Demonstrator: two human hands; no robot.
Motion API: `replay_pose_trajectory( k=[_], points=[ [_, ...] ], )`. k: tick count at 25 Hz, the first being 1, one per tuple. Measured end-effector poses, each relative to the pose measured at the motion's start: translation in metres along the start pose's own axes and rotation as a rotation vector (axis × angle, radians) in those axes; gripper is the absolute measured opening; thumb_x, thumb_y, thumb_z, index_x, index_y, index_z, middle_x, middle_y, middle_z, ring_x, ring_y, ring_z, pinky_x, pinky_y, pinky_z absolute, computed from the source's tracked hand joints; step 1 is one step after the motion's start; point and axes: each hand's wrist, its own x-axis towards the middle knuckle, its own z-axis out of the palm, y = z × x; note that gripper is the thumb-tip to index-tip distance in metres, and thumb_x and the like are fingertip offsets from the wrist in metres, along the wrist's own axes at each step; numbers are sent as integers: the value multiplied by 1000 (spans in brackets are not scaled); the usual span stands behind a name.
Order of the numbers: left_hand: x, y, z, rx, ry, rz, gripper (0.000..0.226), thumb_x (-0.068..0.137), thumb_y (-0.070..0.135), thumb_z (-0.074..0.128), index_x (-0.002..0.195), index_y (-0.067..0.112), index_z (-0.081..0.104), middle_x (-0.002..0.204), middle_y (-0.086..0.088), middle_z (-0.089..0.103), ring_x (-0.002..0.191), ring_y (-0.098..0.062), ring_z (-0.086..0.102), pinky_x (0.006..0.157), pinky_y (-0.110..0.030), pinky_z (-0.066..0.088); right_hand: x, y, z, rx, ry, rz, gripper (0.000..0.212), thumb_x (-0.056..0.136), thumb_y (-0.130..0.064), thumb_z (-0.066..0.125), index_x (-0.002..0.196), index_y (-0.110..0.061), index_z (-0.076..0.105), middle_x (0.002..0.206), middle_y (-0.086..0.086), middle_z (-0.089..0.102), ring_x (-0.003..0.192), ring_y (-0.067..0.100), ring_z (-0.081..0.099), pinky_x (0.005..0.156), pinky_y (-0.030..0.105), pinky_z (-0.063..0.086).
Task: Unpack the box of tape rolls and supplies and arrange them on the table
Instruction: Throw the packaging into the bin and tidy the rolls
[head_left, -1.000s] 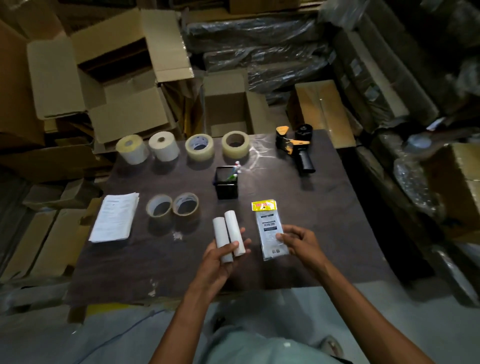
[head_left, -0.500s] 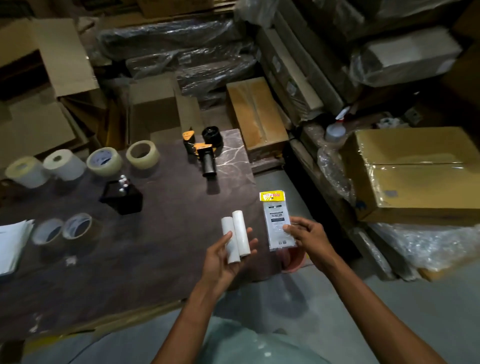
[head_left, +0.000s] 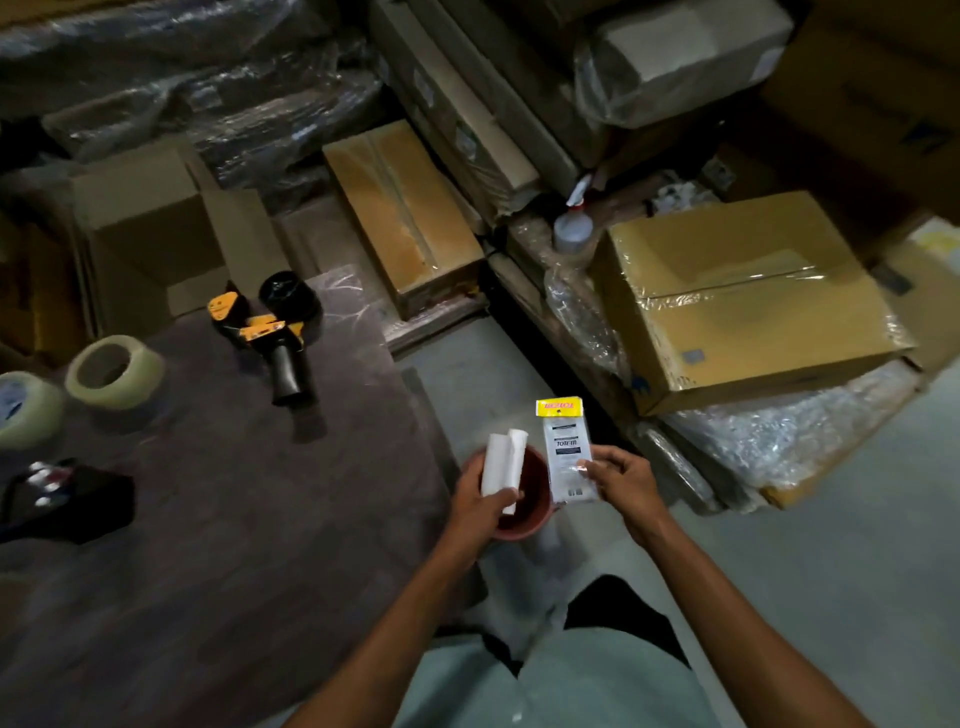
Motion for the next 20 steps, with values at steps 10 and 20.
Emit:
replay_pose_trajectory(
  k=[10, 20],
  points=[
    [87, -39, 67, 921, -66, -29, 85, 86, 15, 58, 157, 27, 13, 162, 4, 23, 136, -27, 44, 106, -39, 39, 119, 71, -22, -406, -65, 231, 17, 75, 3, 72, 77, -14, 73, 81, 12, 76, 65, 17, 65, 69, 34, 55],
    [180, -153, 87, 1319, -107, -176, 86, 90, 9, 52, 158, 29, 3, 142, -2, 42, 109, -27, 58, 84, -38, 48, 216, 151, 22, -791, -212, 105, 24, 75, -12, 66, 97, -17, 72, 92, 2, 74, 84, 20, 67, 74, 24, 49]
  ],
)
